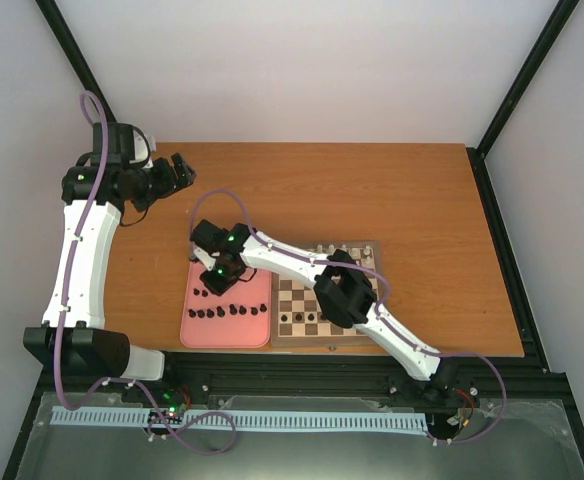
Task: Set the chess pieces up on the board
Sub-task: Pick up the chess piece from the storage box.
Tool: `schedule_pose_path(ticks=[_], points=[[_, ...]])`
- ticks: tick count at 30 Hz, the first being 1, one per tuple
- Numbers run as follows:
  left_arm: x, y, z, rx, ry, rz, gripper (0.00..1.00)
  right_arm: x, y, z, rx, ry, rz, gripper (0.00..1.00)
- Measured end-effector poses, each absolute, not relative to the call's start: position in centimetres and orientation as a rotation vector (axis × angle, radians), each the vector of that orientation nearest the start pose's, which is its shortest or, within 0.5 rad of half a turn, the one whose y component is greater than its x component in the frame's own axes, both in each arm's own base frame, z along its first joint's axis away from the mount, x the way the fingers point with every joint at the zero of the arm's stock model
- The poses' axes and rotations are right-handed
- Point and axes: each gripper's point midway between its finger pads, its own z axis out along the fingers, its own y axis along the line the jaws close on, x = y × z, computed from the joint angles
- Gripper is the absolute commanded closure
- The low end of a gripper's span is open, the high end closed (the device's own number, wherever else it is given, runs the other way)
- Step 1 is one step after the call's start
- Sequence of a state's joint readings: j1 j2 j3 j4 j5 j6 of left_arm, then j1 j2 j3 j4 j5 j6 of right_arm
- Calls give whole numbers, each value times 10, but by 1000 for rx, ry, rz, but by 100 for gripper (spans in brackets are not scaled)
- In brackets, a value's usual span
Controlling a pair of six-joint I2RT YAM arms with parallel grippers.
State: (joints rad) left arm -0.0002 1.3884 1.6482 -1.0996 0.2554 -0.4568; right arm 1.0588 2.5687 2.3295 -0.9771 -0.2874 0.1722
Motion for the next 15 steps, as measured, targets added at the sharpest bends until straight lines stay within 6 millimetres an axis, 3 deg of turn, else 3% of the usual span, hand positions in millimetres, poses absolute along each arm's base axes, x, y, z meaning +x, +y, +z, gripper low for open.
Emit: schedule_pose_path(ticks=[4, 11, 15], points=[[354, -43, 315, -435, 2400, -516, 0, 242, 526, 33, -1333, 2629, 650, 97], [354, -43, 315, -435, 2400, -516, 0, 254, 519, 37, -1300, 2623, 594, 97], [354, -43, 315, -435, 2401, -516, 0, 267, 502, 61, -1236, 2617, 560, 97]])
